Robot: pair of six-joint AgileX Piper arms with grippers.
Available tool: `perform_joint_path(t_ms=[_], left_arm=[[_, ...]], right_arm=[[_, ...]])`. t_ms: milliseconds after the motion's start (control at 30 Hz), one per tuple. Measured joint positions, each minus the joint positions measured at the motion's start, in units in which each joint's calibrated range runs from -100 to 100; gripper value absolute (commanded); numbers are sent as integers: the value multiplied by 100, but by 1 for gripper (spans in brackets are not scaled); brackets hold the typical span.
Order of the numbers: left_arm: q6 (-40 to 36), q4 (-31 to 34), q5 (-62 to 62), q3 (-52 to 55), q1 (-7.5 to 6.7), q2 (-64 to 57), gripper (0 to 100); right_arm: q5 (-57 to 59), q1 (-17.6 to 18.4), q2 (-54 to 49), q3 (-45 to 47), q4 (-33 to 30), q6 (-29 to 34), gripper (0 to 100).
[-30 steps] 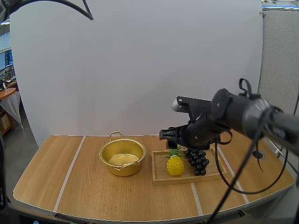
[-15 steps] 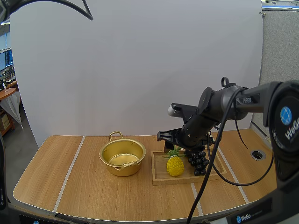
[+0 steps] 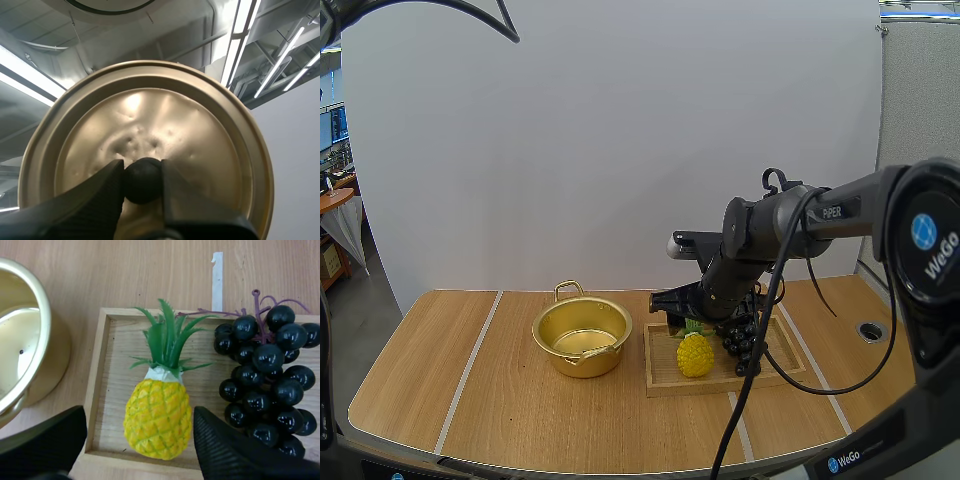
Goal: Open the pot, put the pineapple inside, and close it
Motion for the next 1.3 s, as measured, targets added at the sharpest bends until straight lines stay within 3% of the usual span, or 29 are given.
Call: perform_joint_path(t_ms=[1033, 1133, 1200, 1233, 1300], left_arm=[[0, 0, 0, 0, 0, 0, 0], [0, 0, 0, 0, 0, 0, 0], [0, 0, 0, 0, 0, 0, 0], [0, 0, 0, 0, 0, 0, 0], [0, 0, 0, 0, 0, 0, 0]], right_arm=[[-1228, 0, 1913, -36, -173, 162, 98], [-1305, 0, 1946, -63, -163, 162, 49], [-1386, 0, 1961, -63, -163, 162, 6], [-1386, 0, 1971, -63, -163, 162, 0], [-1386, 0, 1975, -63, -163, 162, 0]])
